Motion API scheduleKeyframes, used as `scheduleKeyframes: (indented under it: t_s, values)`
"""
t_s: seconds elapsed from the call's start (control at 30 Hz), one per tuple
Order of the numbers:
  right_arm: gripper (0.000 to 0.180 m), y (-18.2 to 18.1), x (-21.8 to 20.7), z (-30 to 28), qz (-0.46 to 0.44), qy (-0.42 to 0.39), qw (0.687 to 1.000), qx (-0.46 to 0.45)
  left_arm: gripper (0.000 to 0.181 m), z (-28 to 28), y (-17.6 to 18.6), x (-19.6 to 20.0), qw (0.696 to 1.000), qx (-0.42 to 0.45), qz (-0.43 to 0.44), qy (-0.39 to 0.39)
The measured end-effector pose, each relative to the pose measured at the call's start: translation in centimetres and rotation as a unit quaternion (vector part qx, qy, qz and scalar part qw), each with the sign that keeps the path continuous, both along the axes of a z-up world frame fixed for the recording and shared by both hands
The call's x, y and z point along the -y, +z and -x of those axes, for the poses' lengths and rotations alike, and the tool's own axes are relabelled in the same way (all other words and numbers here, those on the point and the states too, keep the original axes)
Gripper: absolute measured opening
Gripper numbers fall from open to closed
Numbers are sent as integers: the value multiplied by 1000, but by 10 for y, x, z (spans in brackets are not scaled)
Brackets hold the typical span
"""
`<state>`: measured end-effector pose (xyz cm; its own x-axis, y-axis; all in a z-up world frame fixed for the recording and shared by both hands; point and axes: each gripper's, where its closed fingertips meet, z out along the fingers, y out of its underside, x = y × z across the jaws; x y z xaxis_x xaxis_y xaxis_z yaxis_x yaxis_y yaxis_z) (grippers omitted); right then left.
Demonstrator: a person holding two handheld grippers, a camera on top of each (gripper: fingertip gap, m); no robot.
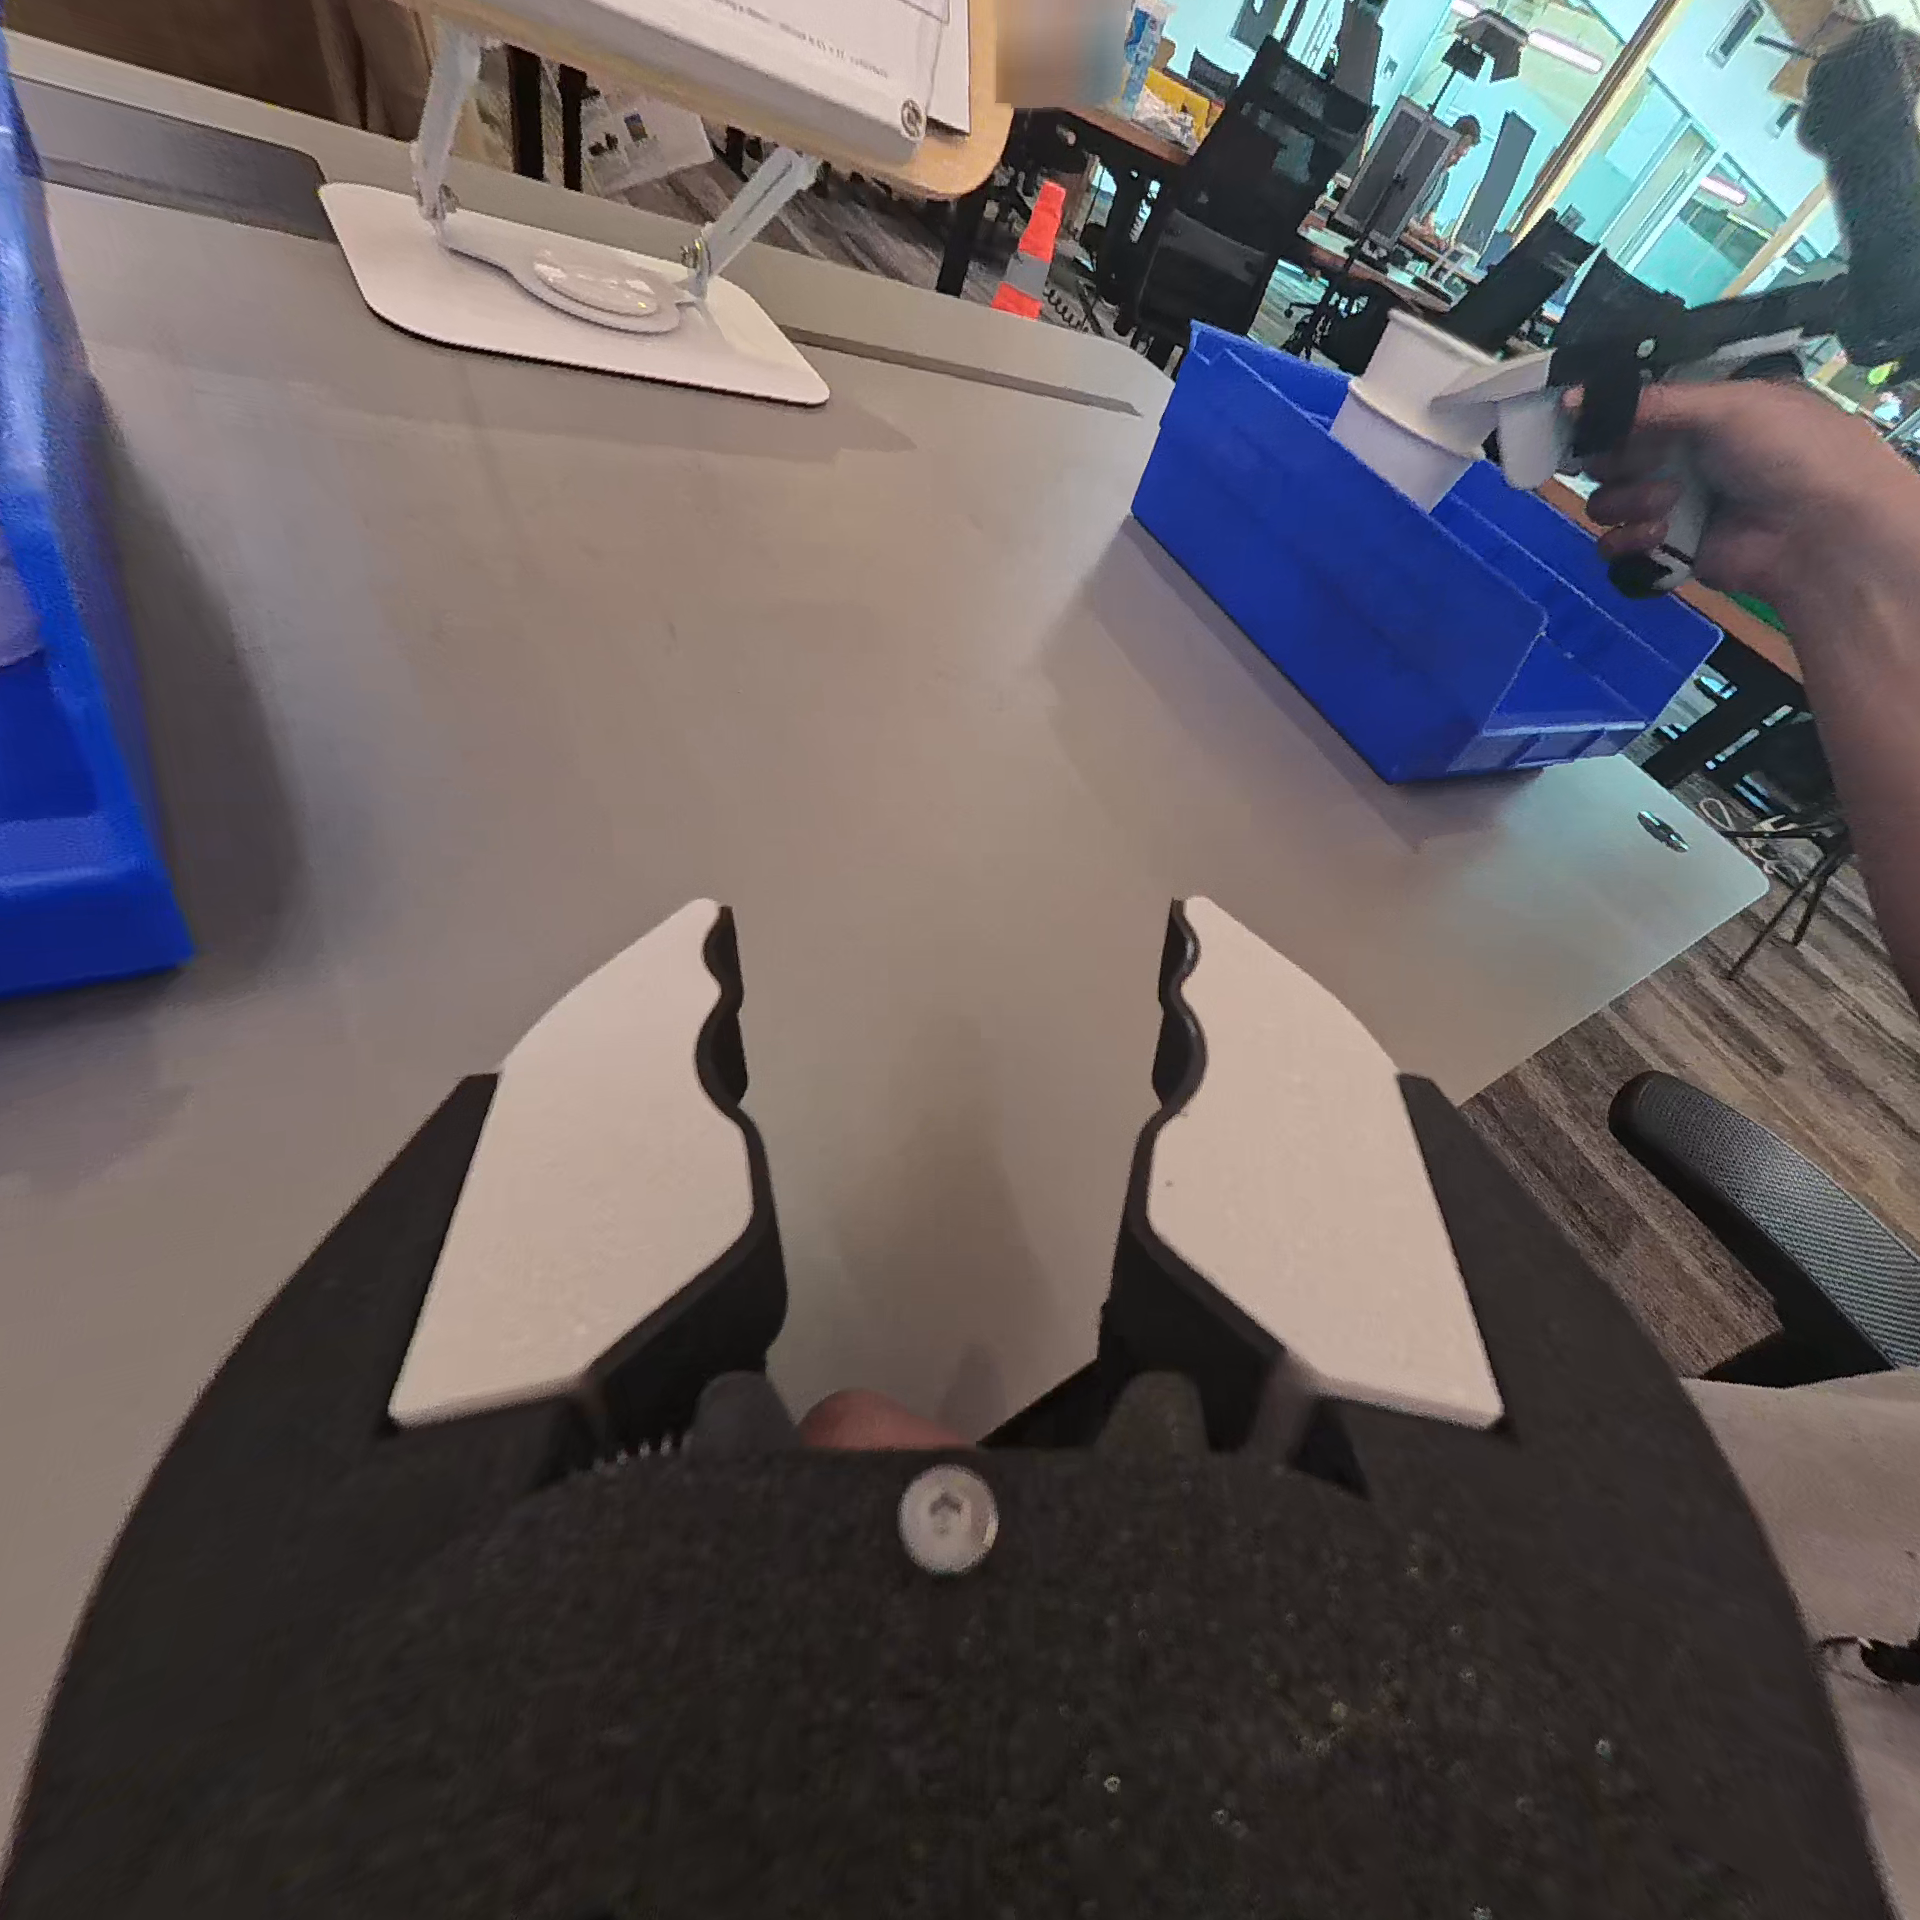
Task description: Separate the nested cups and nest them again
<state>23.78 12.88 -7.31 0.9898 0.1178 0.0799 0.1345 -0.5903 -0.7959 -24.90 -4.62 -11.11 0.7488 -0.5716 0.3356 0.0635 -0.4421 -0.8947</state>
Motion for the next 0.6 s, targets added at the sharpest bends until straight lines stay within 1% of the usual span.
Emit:
scheduleKeyframes:
  t_s: [0.07, 0.23, 0.3, 0.37, 0.43, 0.47, 0.53, 0.6]
  values:
    - [90, -5, 1, 1, 14, 10, 1000, -5, 77, -3, -2, 2, 1000, -3, 3, -7]
    - [92, -9, 5, 3, 33, 30, 999, 1, 78, -6, -4, 4, 1000, -18, -1, -9]
    - [91, 0, 9, 2, 18, 26, 999, 15, 78, -1, -2, 2, 1000, -23, -6, 6]
    - [91, 19, 21, 7, -20, 18, 999, 37, 79, 14, 1, -4, 998, -38, -13, 40]
    - [90, 42, 42, 30, -80, 24, 995, 47, 82, 41, 9, -15, 994, -65, -27, 84]
    - [89, 49, 54, 50, -106, 40, 993, 39, 82, 59, 13, -22, 990, -81, -33, 110]
    - [88, 52, 80, 95, -142, 76, 987, 5, 83, 95, 23, -40, 981, -109, -40, 153]
    - [85, 43, 103, 143, -158, 116, 980, -45, 87, 124, 25, -65, 976, -133, -30, 170]
